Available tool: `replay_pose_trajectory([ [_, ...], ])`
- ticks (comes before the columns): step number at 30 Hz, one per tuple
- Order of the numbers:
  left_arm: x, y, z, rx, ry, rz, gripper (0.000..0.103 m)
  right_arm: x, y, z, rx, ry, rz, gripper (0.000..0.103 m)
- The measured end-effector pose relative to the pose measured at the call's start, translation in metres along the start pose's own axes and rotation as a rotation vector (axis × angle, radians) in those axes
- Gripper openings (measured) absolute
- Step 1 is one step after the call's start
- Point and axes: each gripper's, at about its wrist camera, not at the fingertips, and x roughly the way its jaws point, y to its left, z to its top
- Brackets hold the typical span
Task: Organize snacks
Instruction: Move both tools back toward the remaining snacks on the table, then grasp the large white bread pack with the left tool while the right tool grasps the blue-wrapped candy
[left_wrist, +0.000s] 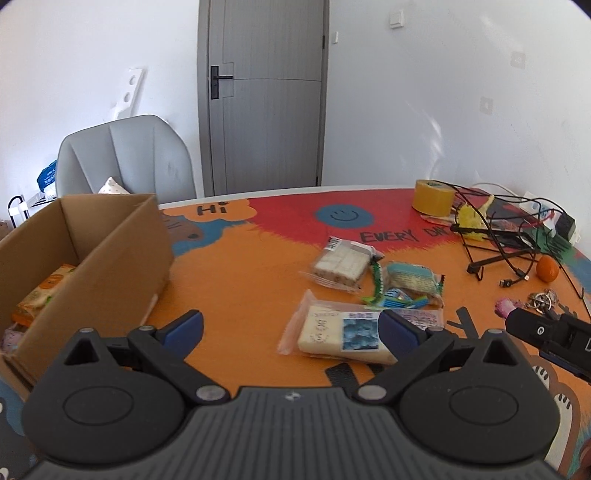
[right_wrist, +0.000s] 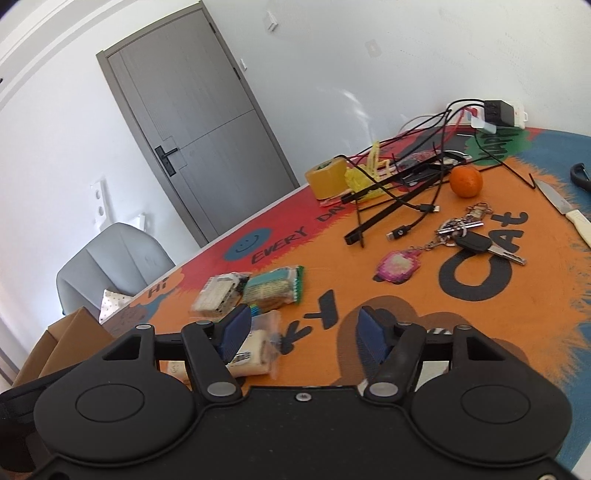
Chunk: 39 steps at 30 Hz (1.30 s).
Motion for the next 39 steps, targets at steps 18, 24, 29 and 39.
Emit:
replay_pose_trajectory([
  [18, 0.042, -0.046, 0.001, 0.089, 0.090, -0.124, 0.103, 0.015, -0.037, 0.008, 0.061, 0.012, -0.017, 0.065],
  [24, 0.057, -0.051, 0.002, 0.102, 0.111, -0.133, 0.103, 0.023, -0.038, 0.009, 0.068, 0.019, -0.010, 0.065],
  [29, 0.068, -0.057, -0.001, 0.140, 0.093, -0.130, 0.103, 0.028, -0.038, 0.008, 0.071, 0.030, -0.011, 0.065],
  [39, 0.073, -0.057, -0.008, 0.174, 0.053, -0.152, 0.103, 0.038, -0.033, 0.005, 0.068, 0.057, -0.013, 0.066],
])
